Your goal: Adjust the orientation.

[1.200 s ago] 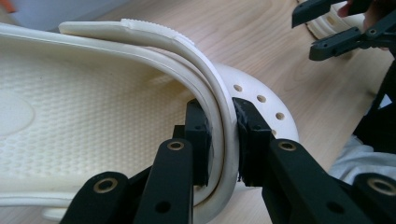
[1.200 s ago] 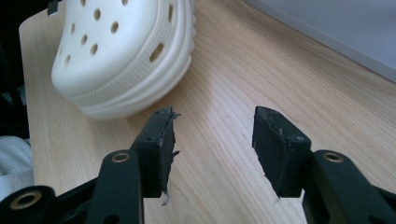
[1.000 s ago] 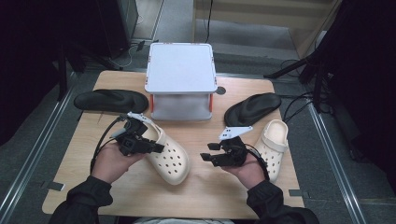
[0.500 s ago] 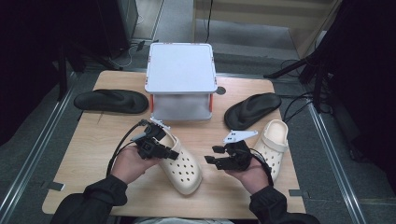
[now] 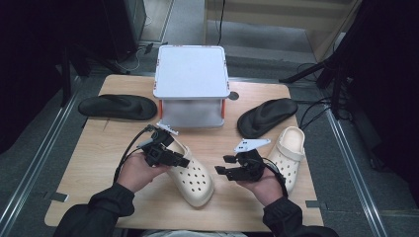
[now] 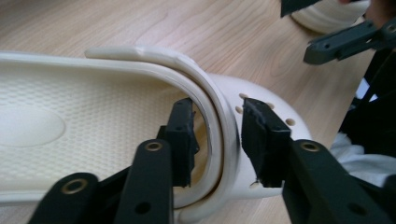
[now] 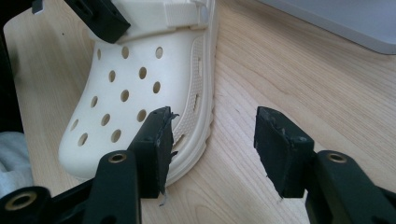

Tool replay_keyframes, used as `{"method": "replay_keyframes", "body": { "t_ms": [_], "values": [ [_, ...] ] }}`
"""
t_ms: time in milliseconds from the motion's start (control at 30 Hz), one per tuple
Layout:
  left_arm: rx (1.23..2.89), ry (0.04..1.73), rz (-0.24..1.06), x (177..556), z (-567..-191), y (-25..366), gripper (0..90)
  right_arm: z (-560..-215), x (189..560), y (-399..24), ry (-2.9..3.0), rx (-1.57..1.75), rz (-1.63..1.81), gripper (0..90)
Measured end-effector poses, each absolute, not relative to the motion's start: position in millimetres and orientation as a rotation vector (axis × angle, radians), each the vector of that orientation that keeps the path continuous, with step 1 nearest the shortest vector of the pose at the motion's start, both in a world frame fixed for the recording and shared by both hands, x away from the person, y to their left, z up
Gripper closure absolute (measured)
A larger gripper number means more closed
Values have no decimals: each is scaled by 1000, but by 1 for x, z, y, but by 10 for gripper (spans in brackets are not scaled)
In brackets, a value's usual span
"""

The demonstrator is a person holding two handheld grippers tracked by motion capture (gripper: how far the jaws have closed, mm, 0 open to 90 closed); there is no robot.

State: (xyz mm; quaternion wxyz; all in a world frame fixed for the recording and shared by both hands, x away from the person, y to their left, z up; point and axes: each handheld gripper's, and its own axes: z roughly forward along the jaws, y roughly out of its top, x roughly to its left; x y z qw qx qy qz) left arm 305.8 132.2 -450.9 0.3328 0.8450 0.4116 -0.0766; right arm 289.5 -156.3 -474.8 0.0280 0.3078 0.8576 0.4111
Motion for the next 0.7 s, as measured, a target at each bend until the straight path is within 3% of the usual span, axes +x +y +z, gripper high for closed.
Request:
{"method": "replay_keyframes", "body": {
  "t_ms": [267, 600, 700],
  "values": [
    [2208, 1031, -104, 307, -426, 146, 602, -470, 280, -152, 2631, 978, 1300, 484],
    [2253, 1002, -25, 343, -425, 166, 880, -469, 254, -136, 2631, 951, 1319, 529],
    [2286, 982, -30, 357, -431, 165, 900, -473, 247, -129, 2659, 980, 1353, 624]
  ]
}}
